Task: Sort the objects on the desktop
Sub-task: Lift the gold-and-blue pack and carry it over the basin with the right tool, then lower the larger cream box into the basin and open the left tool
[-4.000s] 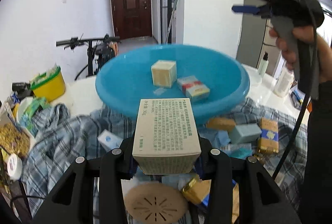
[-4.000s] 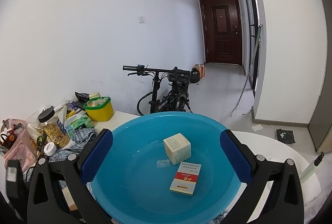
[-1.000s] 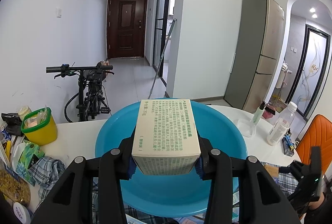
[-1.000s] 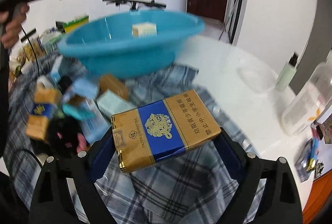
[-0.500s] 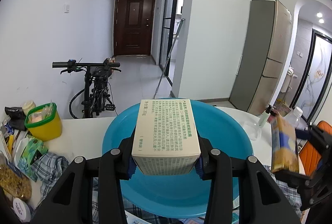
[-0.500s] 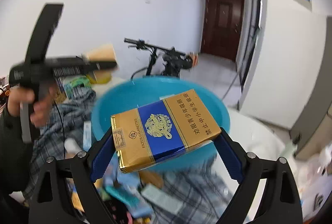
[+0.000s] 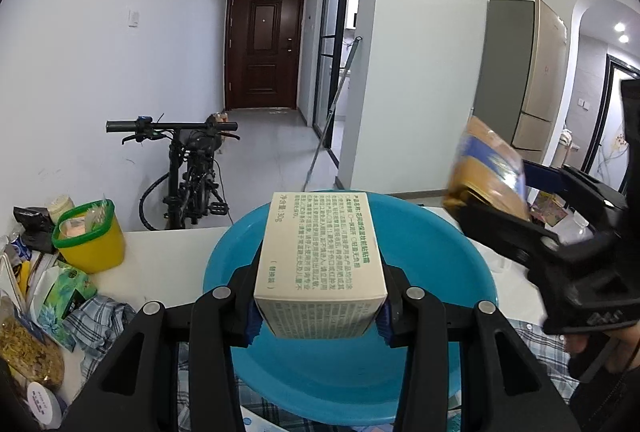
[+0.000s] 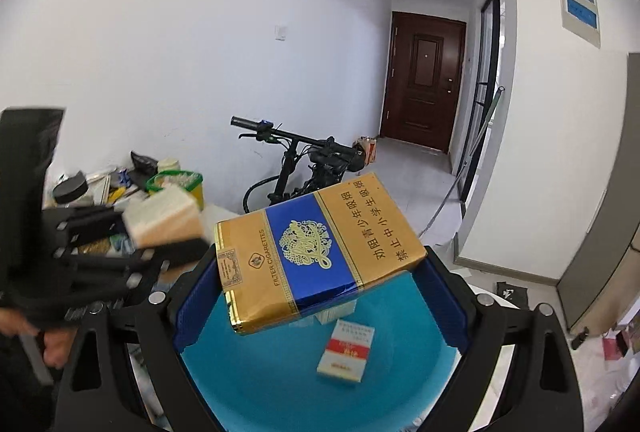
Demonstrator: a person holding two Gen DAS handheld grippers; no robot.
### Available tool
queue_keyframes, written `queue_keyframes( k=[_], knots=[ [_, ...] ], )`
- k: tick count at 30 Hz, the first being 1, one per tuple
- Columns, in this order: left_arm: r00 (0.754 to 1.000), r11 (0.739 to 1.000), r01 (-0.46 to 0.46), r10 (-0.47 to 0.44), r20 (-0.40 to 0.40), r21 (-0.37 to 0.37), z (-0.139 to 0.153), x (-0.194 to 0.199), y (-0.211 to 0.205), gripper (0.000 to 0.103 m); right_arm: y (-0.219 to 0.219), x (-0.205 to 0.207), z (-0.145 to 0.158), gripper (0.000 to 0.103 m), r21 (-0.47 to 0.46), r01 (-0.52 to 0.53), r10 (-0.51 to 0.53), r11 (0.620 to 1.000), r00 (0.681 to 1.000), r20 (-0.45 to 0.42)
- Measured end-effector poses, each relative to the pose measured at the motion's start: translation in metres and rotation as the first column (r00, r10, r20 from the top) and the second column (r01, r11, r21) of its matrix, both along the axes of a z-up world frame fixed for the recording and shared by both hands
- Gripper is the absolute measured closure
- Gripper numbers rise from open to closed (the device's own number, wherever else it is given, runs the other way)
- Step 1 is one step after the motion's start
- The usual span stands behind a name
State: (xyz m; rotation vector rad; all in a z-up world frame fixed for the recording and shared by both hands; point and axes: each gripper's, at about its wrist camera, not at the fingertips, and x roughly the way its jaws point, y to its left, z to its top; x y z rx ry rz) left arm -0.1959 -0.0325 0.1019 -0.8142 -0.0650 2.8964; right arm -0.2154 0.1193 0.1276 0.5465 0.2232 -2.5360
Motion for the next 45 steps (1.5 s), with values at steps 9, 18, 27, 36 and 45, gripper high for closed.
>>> queue_keyframes(
  k=[9, 18, 27, 36, 45],
  knots=[
    [0.999, 0.997, -0.016, 0.019, 0.046, -0.075, -0.027, -0.018, 0.017, 0.058, 0.027, -0.022, -0.013, 0.012, -0.070, 0.009, -0.004, 0.998, 0.997, 0.076],
    [0.997, 0.996, -0.009, 0.015, 0.072, -0.086, -0.039, -0.025, 0.024, 0.058, 0.022, -0.023, -0.015, 0.012, -0.100, -0.027, 0.037, 0.995, 0.995, 0.097],
    [0.997, 0.997, -0.020, 0.026, 0.072, -0.074, -0.039, -0.024, 0.023, 0.058, 0.015, -0.026, -0.022, 0.012, -0.075, -0.033, 0.042, 0.997, 0.992, 0.119],
    [0.997, 0.998, -0.015, 0.020, 0.075, -0.069, -0.038, -0.024, 0.020, 0.058, 0.018, -0.027, -0.022, 0.011, -0.062, -0.009, 0.016, 0.998, 0.993, 0.117],
    [0.997, 0.997, -0.018, 0.024, 0.077, -0.071, -0.039, -0.025, 0.020, 0.058, 0.017, -0.026, -0.021, 0.011, -0.059, -0.007, 0.013, 0.998, 0.993, 0.113]
  ],
)
